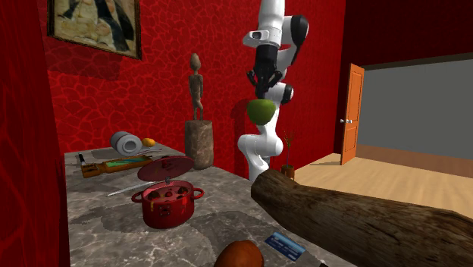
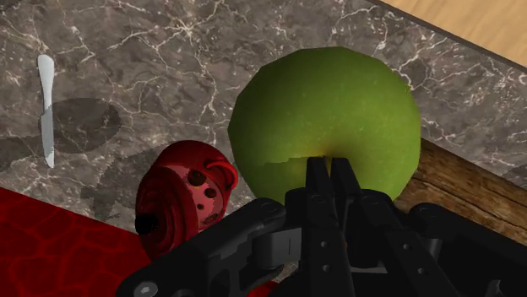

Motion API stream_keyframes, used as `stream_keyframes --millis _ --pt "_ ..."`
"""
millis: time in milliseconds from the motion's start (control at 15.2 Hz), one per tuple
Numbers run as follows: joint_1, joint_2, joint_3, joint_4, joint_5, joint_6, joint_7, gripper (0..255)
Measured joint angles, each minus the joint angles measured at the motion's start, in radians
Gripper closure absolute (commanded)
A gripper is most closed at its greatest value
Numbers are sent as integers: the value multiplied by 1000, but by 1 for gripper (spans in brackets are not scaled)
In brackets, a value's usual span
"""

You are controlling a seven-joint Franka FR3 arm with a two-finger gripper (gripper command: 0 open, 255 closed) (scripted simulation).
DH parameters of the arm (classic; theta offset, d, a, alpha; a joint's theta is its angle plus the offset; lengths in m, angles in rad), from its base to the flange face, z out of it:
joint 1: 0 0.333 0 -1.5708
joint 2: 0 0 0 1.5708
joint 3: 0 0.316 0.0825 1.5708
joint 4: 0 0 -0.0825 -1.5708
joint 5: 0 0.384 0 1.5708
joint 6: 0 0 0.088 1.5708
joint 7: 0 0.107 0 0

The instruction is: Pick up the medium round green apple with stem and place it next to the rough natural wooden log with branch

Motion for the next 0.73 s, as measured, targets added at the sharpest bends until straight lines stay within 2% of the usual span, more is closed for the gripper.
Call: stream_keyframes --millis 462,726 --pt "-14 158 174 140 30 30 169 255" --pt "-28 279 299 240 14 51 288 255"
